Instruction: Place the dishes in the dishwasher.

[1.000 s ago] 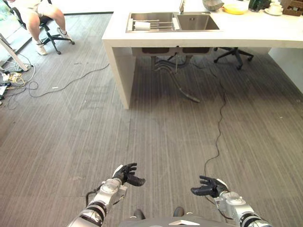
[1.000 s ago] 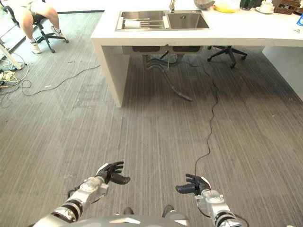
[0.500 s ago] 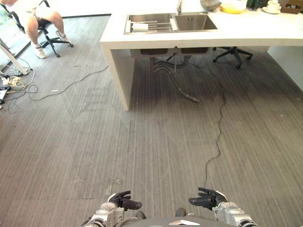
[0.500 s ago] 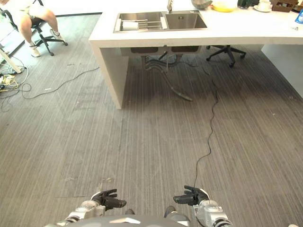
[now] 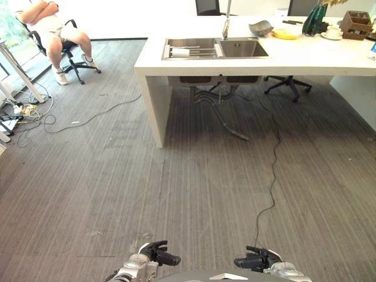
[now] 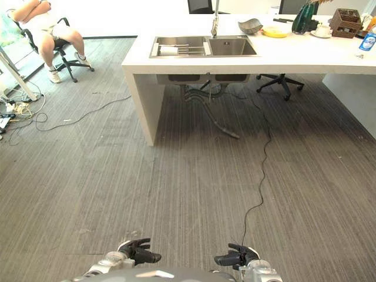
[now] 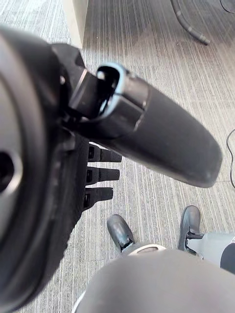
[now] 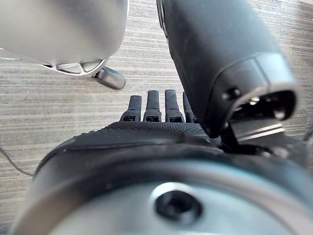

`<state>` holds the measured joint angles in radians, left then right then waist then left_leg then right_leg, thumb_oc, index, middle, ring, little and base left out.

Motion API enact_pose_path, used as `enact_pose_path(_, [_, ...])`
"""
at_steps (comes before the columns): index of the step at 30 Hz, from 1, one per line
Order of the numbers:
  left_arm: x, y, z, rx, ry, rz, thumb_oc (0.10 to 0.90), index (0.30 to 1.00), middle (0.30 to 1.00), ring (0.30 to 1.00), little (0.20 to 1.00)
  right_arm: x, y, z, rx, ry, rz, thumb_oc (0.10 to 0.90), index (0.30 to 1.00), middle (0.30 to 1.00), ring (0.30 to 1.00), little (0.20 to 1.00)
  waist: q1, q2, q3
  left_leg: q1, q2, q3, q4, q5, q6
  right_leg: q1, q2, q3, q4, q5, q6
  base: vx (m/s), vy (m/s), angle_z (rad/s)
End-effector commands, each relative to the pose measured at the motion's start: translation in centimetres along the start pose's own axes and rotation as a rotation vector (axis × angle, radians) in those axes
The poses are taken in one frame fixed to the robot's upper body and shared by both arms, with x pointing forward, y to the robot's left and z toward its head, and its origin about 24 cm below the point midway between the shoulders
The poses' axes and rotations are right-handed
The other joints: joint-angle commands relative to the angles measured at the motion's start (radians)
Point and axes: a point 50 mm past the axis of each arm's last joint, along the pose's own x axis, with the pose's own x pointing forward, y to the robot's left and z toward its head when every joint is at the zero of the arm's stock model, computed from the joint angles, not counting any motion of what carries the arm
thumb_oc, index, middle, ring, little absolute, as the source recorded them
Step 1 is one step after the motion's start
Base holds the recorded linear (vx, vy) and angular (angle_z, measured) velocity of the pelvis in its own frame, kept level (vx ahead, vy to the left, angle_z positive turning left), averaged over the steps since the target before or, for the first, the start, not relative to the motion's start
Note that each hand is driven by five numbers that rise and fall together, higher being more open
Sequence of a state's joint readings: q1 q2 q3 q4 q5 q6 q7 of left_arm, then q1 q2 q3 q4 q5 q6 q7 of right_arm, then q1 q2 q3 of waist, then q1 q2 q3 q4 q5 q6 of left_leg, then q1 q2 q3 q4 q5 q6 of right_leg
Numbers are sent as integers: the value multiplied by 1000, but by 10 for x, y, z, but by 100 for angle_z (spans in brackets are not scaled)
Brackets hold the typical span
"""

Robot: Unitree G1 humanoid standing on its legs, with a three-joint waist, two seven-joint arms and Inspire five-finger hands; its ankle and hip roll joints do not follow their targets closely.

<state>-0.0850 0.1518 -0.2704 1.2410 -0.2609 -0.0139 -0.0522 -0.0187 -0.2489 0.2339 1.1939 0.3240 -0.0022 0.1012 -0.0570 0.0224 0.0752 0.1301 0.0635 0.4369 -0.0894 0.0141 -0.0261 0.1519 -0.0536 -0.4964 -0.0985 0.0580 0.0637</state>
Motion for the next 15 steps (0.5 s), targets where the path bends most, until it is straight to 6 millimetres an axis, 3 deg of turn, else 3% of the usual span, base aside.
enact_pose_path(1, [5, -13, 41, 54, -122, -36, 800, 900, 900, 900, 900, 2, -10, 27, 68, -73, -30, 800, 900, 900, 900, 900, 12, 2, 4, 1, 33, 3, 4, 19, -67, 13, -54, 1, 11, -89, 67, 11, 5, 7])
enact_pose_path(7, [5, -18, 41, -20, -122, -67, 800, 900, 900, 900, 900, 2, -9, 19, 88, -44, -27, 800, 900, 900, 900, 900, 6, 2, -5, 4, 30, 4, 2, 11, -63, 12, -56, 2, 11, -89, 67, 11, 10, 4])
enact_pose_path(12, [5, -19, 46, 30, -140, -78, 800, 900, 900, 900, 900, 2, -9, 21, 55, -49, -15, 800, 900, 900, 900, 900, 4, 1, -7, 7, 28, 7, 2, 8, -62, 13, -57, -2, 11, -86, 69, 7, 12, 0])
enact_pose_path(15, [3, -17, 63, -1, -218, -48, 800, 900, 900, 900, 900, 2, -7, 27, 70, -82, -19, 800, 900, 900, 900, 900, 12, -3, -4, 5, 28, 3, 2, 8, -62, 16, -58, -9, 11, -84, 70, 0, 0, 0])
